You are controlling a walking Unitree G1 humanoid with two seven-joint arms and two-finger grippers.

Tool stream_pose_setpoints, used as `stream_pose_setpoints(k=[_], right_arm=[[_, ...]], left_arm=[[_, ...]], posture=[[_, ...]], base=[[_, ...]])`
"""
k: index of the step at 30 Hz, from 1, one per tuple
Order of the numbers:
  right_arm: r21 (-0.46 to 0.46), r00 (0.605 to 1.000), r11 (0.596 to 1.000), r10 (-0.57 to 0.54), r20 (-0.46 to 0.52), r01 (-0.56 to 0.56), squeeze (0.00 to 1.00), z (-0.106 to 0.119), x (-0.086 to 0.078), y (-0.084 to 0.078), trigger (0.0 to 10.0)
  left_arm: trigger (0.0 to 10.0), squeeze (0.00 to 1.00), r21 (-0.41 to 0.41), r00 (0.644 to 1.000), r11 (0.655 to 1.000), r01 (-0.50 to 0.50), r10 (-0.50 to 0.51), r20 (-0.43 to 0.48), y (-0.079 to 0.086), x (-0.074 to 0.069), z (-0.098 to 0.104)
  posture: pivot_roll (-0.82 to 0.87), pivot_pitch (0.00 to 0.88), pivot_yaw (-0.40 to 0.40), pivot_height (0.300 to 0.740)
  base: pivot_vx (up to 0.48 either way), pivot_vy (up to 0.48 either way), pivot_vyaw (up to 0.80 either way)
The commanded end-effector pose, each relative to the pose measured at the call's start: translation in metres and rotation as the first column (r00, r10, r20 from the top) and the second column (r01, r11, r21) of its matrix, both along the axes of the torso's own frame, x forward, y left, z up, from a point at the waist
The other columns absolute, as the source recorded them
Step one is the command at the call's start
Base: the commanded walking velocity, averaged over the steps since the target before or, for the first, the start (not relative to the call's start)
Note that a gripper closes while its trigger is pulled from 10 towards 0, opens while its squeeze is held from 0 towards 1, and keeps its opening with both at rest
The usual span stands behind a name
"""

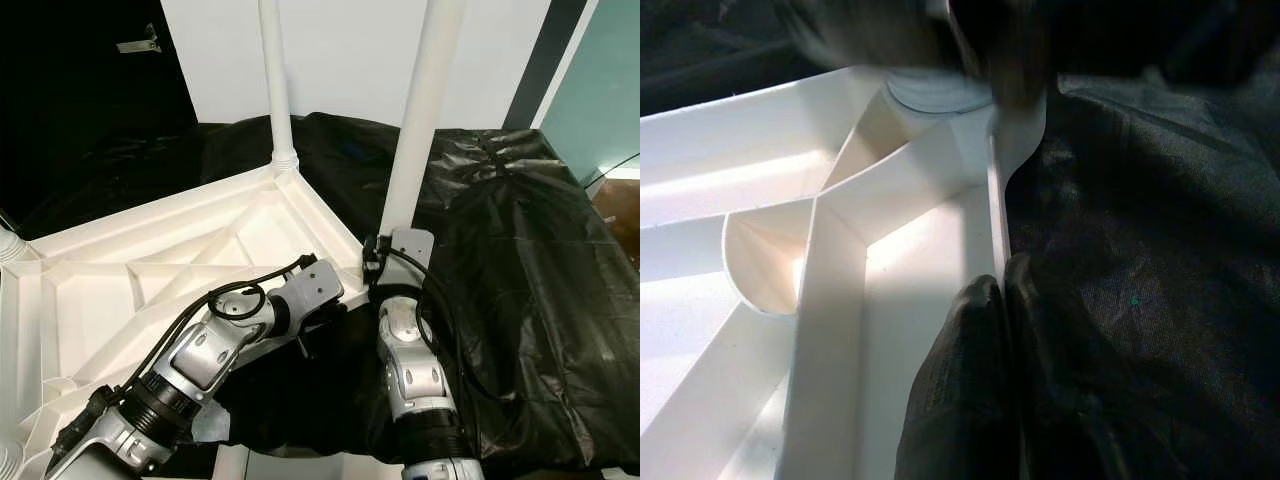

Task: Building children table

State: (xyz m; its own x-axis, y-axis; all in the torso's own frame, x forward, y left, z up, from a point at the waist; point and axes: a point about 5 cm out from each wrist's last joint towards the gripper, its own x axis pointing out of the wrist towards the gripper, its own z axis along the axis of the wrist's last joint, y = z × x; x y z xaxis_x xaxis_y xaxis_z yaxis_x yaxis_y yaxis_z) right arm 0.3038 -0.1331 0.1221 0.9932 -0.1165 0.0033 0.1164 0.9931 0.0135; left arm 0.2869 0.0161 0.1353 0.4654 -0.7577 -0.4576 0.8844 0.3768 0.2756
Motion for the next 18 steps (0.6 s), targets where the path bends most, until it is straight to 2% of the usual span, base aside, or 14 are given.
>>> stream_pose_setpoints(k=[1,5,9,12,13,14,16,17,18], right_arm=[[0.026,1.0,1.0,0.012,0.012,-0.012,1.0,0.001,-0.001,-0.003,10.0],[0.046,0.998,0.998,0.047,0.048,-0.05,1.0,0.006,-0.002,-0.007,10.0],[0.004,0.965,0.971,0.238,0.107,-0.24,1.0,0.014,-0.008,-0.024,10.0],[-0.01,0.949,0.955,0.297,0.105,-0.297,1.0,0.015,-0.009,-0.033,10.0],[-0.022,0.934,0.938,0.346,0.095,-0.345,0.0,0.016,-0.007,-0.041,10.0],[-0.022,0.934,0.938,0.346,0.095,-0.345,0.0,0.016,-0.007,-0.041,10.0],[-0.015,0.889,0.893,0.449,0.087,-0.45,0.0,0.022,-0.001,-0.053,10.0],[-0.015,0.889,0.893,0.449,0.087,-0.45,0.0,0.022,-0.001,-0.053,10.0],[-0.057,0.855,0.856,0.516,0.055,-0.514,0.0,0.023,0.004,-0.053,10.0]], left_arm=[[10.0,0.0,0.011,1.0,1.0,-0.013,0.013,0.028,0.001,0.002,0.002],[10.0,0.0,0.01,1.0,1.0,-0.015,0.015,0.028,0.002,0.002,0.002],[10.0,0.0,0.01,0.999,1.0,-0.02,0.02,0.029,0.004,0.002,0.002],[10.0,0.0,0.01,0.999,1.0,-0.023,0.022,0.029,0.005,0.003,0.002],[10.0,0.0,0.01,0.999,1.0,-0.025,0.024,0.03,0.005,0.003,0.003],[10.0,0.0,0.01,0.999,1.0,-0.025,0.024,0.03,0.005,0.003,0.003],[10.0,0.0,0.007,0.999,1.0,-0.031,0.03,0.033,0.005,0.005,0.003],[10.0,0.0,0.007,0.999,1.0,-0.031,0.03,0.033,0.005,0.005,0.003],[10.0,0.0,0.006,0.999,0.999,-0.031,0.031,0.035,0.005,0.006,0.004]], posture=[[-0.06,0.0,0.009,0.74],[-0.06,0.0,0.009,0.74],[-0.06,0.0,0.01,0.74],[-0.06,0.0,0.013,0.74],[-0.06,0.0,0.013,0.74],[-0.06,0.0,0.013,0.74],[-0.07,0.0,0.014,0.74],[-0.07,0.0,0.014,0.74],[-0.07,0.0,0.016,0.74]], base=[[0.0,0.0,0.0],[0.0,0.0,0.0],[0.0,0.0,0.0],[0.0,0.0,0.0],[0.0,0.0,0.0],[0.0,0.0,0.0],[0.0,0.0,0.0],[0.0,0.0,0.0],[0.0,0.0,0.0]])
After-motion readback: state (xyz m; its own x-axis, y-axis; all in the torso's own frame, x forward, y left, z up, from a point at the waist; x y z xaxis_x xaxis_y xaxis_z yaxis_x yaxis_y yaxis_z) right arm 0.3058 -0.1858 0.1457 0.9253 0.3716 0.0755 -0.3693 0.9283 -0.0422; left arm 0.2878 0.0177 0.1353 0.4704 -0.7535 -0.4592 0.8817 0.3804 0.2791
